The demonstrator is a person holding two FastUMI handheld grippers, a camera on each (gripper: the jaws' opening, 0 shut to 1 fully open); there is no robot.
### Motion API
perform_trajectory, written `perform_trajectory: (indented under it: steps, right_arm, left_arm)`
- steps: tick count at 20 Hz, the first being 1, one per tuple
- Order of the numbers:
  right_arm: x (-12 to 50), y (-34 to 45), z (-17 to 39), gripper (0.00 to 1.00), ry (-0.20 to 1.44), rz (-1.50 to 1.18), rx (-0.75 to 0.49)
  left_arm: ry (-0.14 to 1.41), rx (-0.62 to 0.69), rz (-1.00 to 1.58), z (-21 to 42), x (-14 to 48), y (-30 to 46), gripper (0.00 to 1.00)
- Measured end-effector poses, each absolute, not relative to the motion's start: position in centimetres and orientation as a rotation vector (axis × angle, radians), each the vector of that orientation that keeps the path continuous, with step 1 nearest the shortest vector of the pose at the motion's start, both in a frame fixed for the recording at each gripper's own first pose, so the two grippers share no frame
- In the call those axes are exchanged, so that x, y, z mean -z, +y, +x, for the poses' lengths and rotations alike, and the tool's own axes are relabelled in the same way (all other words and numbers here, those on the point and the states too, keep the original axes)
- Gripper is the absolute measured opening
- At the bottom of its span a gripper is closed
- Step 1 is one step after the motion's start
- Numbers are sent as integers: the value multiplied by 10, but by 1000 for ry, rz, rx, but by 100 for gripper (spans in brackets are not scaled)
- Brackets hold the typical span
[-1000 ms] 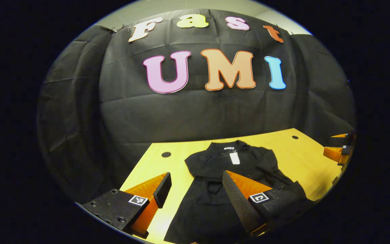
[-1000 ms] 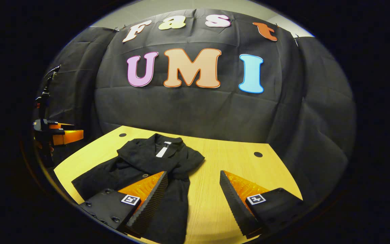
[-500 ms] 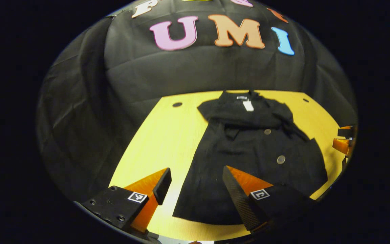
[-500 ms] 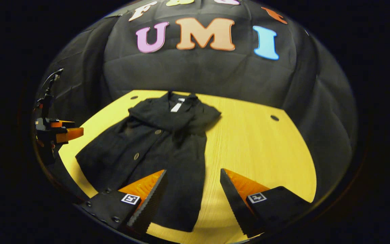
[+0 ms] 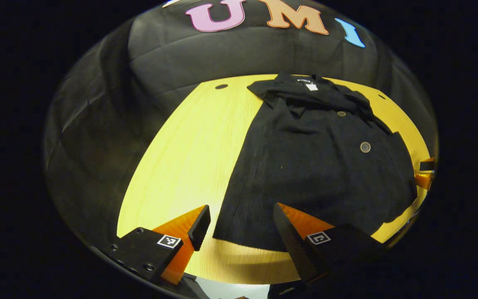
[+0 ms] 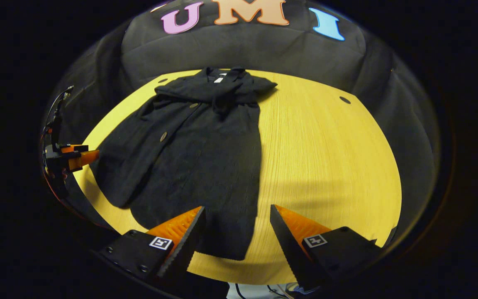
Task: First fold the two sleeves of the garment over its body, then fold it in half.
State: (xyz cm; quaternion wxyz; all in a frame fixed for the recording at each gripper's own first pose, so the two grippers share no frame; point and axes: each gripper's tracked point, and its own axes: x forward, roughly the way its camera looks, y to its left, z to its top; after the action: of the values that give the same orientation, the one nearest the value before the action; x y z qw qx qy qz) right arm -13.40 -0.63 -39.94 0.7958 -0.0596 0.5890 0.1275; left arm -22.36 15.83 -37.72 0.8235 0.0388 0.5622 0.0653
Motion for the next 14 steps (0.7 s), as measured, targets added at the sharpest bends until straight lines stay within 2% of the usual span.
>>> perform_trajectory:
  steps: [1, 2, 3, 4, 7, 9, 10, 11, 14]
  right_arm:
    - [403, -5, -142, 100, 1292, -135, -284]
    - [410, -5, -155, 99, 1336, -144, -295]
    - [410, -8, -170, 95, 1390, -168, -314]
    - [411, -2, -161, 92, 1338, -145, -319]
    - [413, 8, -160, 47, 1342, -135, -344]
    - [411, 13, -160, 17, 1348, -105, -337]
    - [409, 13, -160, 8, 1352, -97, -336]
    - [407, 12, -159, 3, 1354, -91, -345]
    - [400, 20, -148, 3, 1301, -20, -320]
  left_arm:
    - [1222, -140, 69, -233, 381, 156, 94]
    - [1181, -134, 62, -226, 378, 155, 94]
    - [1179, -119, 52, -226, 380, 151, 99]
    - [1187, -102, 29, -232, 380, 147, 82]
    - [1177, -55, 12, -226, 387, 135, 60]
    - [1173, -46, 62, -226, 387, 135, 33]
    - [1169, -40, 89, -224, 387, 133, 19]
    - [1171, -37, 111, -224, 387, 133, 5]
    - [1199, -22, 46, -221, 381, 126, 0]
